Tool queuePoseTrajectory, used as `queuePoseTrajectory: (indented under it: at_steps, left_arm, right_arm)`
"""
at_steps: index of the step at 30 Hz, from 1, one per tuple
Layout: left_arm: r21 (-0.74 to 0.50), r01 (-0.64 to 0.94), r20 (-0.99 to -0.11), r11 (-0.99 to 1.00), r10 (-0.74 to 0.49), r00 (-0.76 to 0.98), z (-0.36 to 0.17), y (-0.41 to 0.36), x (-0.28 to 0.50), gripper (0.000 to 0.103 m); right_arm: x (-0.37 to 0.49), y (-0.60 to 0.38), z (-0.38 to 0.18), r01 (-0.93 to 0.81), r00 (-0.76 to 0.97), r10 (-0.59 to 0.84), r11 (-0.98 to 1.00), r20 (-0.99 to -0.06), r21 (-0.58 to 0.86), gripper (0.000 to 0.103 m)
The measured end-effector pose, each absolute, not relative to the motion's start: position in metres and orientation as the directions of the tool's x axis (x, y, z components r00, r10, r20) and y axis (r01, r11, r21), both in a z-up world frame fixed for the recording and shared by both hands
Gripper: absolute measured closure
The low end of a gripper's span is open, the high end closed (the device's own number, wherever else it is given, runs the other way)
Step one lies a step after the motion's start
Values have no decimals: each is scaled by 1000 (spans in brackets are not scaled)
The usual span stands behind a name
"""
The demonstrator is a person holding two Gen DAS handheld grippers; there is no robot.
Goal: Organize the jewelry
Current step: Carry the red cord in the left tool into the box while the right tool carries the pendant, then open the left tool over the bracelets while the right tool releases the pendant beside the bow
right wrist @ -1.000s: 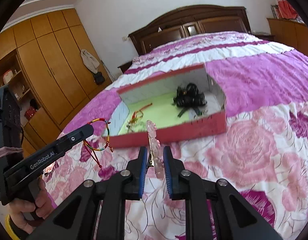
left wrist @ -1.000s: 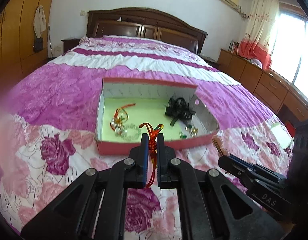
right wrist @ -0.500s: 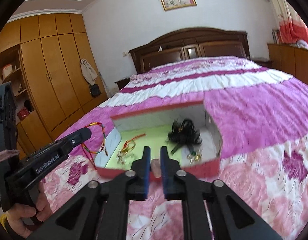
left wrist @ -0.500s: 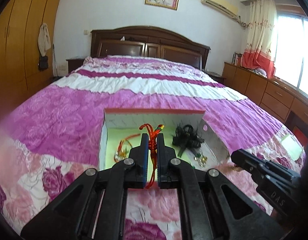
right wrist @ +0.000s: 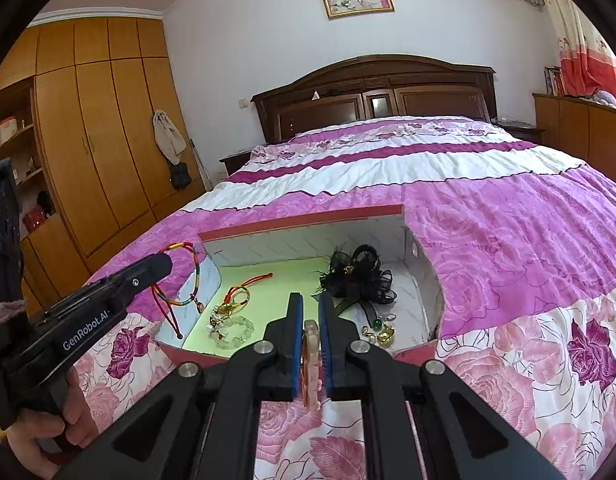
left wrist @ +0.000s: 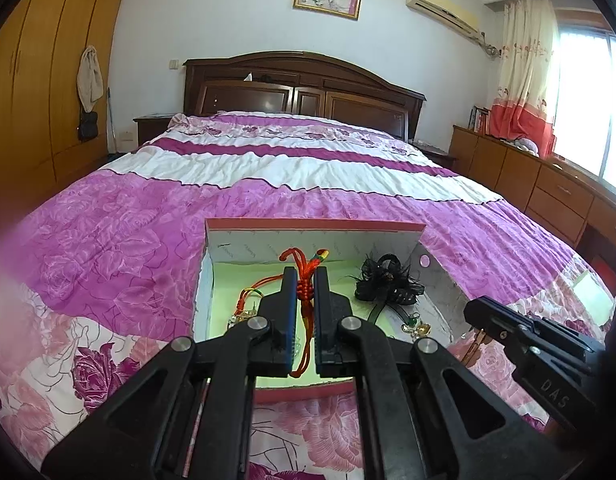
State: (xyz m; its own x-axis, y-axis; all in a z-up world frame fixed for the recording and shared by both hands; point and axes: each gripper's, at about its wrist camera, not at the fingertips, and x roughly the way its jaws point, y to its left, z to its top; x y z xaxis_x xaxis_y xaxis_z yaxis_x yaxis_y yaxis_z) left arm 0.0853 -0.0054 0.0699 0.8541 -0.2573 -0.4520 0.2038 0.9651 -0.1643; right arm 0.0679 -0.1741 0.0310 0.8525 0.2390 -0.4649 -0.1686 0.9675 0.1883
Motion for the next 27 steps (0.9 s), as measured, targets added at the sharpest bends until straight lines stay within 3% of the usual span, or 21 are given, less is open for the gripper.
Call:
queuePoseTrajectory:
  at_steps: [14,27]
  left_arm:
    - [-142,182,-465,973,-228,856,45,-15,122,103]
    - [-173,157,-565,972,-228,793,9,-17,148,102]
  right_arm:
    - [111,-173,30,-166,869,226,971,-440,171,94]
    - [159,-174,-16,-123,817,198,978,-542,171,93]
